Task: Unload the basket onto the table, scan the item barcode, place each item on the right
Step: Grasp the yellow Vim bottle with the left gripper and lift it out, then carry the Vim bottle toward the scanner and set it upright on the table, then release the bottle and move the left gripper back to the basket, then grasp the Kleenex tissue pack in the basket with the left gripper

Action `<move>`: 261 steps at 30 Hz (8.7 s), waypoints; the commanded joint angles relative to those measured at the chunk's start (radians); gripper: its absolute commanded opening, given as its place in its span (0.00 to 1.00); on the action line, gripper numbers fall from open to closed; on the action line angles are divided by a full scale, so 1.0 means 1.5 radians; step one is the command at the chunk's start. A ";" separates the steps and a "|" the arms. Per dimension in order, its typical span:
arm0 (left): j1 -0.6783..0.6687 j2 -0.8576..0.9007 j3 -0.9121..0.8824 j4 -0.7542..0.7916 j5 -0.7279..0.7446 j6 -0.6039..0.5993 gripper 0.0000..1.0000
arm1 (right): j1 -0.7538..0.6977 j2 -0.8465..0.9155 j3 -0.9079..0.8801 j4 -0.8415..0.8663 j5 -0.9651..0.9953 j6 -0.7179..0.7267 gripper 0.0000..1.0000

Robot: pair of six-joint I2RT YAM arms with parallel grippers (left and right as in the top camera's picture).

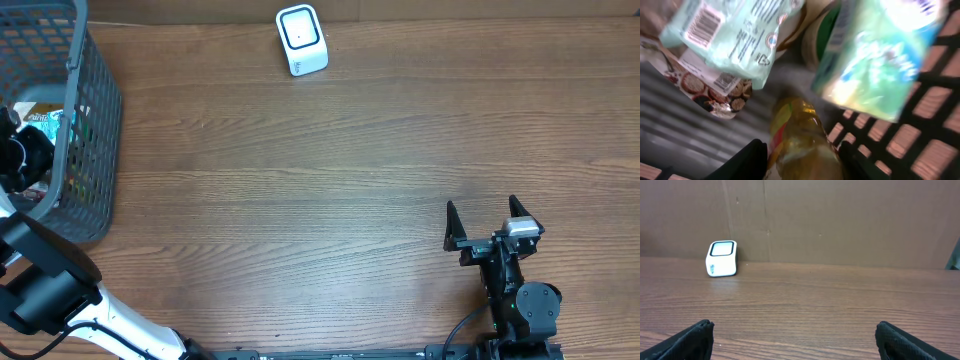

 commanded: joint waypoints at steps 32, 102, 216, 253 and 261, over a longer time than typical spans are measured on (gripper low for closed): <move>-0.191 -0.376 0.144 0.068 -0.038 -0.136 0.48 | 0.005 -0.006 -0.007 0.004 0.001 -0.001 1.00; -1.063 0.125 0.045 0.365 -0.209 -0.257 0.50 | 0.005 -0.006 -0.007 0.004 0.001 -0.001 1.00; -0.037 -0.065 0.051 0.123 0.010 0.157 0.99 | 0.005 -0.006 -0.007 0.004 0.001 -0.001 1.00; -0.042 0.115 0.033 0.146 0.127 0.270 1.00 | 0.005 -0.006 -0.007 0.004 0.001 -0.001 1.00; -0.042 0.115 0.001 0.165 0.126 0.270 1.00 | 0.005 -0.006 -0.007 0.004 0.001 -0.001 1.00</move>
